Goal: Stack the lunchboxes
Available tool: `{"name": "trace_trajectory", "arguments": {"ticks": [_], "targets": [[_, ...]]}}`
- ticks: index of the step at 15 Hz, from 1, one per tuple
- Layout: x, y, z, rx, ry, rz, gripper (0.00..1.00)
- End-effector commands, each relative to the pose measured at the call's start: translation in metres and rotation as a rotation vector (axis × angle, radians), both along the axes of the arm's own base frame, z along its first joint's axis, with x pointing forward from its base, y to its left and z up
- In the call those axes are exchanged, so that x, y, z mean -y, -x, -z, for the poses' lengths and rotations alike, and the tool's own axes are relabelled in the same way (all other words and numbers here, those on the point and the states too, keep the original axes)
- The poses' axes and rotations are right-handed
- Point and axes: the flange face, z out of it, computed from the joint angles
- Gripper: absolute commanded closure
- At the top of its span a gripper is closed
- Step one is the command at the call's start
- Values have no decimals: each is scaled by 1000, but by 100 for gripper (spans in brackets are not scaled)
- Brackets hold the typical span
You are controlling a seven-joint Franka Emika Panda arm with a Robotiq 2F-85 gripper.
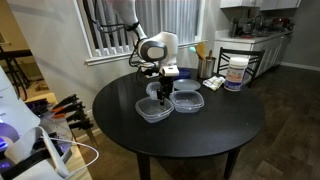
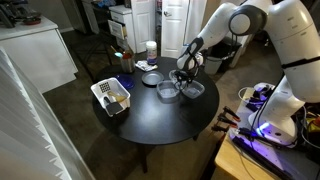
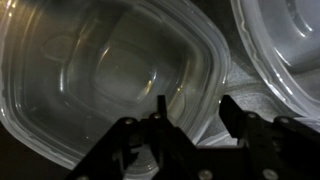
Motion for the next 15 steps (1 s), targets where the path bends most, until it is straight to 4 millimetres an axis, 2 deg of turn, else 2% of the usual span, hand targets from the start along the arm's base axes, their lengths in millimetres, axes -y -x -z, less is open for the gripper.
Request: {"name": "trace_trajectory", "arguments": {"ticks": [1,4,6,9,11,15], "targets": [[-2,-2,-2,2,8,16,73],[-5,-1,-4,-3,21,6,92],[-10,5,-6,-26,33,-7,100],[-21,18,-18,-78,75,-51,97],[-34,28,-34,-108,124,-98,99],[-74,41,-80,-90,231,-241,99]]}}
